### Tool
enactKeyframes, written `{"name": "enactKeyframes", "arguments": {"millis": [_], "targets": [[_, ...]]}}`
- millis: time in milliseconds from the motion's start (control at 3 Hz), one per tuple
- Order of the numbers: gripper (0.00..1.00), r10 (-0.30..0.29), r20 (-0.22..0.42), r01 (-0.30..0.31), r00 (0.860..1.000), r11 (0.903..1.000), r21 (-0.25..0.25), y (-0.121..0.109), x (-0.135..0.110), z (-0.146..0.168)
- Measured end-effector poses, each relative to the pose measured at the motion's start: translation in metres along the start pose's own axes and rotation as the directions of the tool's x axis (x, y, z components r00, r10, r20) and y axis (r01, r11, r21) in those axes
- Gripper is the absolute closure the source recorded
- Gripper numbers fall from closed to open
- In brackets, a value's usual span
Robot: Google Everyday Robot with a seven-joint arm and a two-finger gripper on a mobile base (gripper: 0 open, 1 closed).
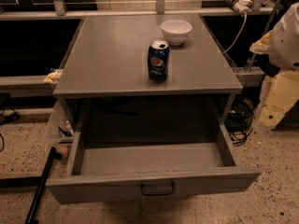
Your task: Close top drawer
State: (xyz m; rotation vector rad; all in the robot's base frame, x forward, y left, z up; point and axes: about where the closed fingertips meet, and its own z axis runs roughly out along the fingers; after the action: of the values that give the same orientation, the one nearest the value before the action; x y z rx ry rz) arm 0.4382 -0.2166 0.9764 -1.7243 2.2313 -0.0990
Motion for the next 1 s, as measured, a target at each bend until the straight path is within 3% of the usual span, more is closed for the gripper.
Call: {"name": "enactKeyframes", "arguments": {"millis": [333,1000], "targets": [[0.0,0.0,0.0,0.0,1.0,1.0,0.0,0.0,0.0,0.0],[0.42,0.016,0.038,-0.016,0.999,0.9999,-0.003,0.013,0.006,0.023]]}}
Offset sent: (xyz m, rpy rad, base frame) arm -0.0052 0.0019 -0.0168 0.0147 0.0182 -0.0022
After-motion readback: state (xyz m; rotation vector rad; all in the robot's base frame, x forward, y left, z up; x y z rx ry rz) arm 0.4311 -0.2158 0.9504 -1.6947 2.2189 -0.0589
